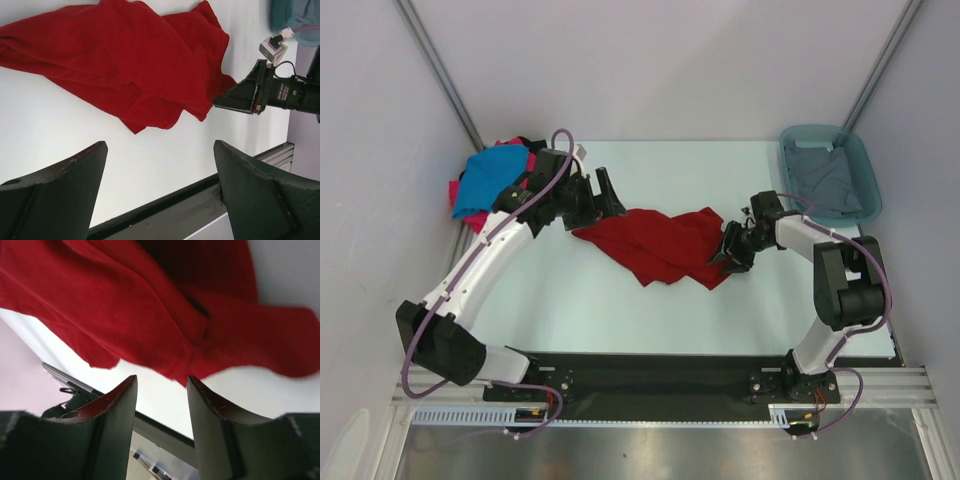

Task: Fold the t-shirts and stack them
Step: Flatten the tshirt out

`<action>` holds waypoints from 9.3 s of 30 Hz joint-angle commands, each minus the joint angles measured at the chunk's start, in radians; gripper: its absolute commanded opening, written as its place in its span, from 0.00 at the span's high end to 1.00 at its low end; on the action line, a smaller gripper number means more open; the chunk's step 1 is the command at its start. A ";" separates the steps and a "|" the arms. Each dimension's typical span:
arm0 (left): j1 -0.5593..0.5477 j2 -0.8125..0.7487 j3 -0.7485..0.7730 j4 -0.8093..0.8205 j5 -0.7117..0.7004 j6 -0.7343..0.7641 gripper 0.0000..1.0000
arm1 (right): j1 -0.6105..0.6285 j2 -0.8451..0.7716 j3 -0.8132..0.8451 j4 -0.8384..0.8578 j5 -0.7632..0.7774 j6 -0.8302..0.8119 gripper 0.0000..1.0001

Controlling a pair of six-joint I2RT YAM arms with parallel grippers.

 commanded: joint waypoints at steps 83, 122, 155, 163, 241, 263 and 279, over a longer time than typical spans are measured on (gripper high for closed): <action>-0.006 -0.002 0.043 -0.048 -0.009 0.089 0.05 | 0.059 -0.113 -0.026 0.123 0.064 0.082 0.87; -0.013 -0.041 -0.087 0.082 -0.020 -0.010 0.73 | 0.072 -0.404 0.780 -0.064 0.295 -0.230 1.00; -0.038 0.082 0.032 0.027 0.028 0.068 0.66 | -0.009 0.006 0.473 -0.156 0.308 -0.135 0.42; -0.038 0.142 0.088 0.018 0.051 0.094 0.66 | 0.031 -0.143 0.452 -0.173 0.285 -0.010 0.40; 0.069 0.159 0.069 -0.013 0.149 0.180 0.65 | 0.197 0.096 0.353 -0.126 0.365 0.112 0.46; 0.091 0.166 0.075 -0.016 0.154 0.178 0.65 | 0.108 0.091 0.336 -0.091 0.392 0.076 0.47; 0.099 0.168 0.074 -0.011 0.161 0.177 0.65 | 0.051 0.094 0.356 -0.107 0.423 0.035 0.47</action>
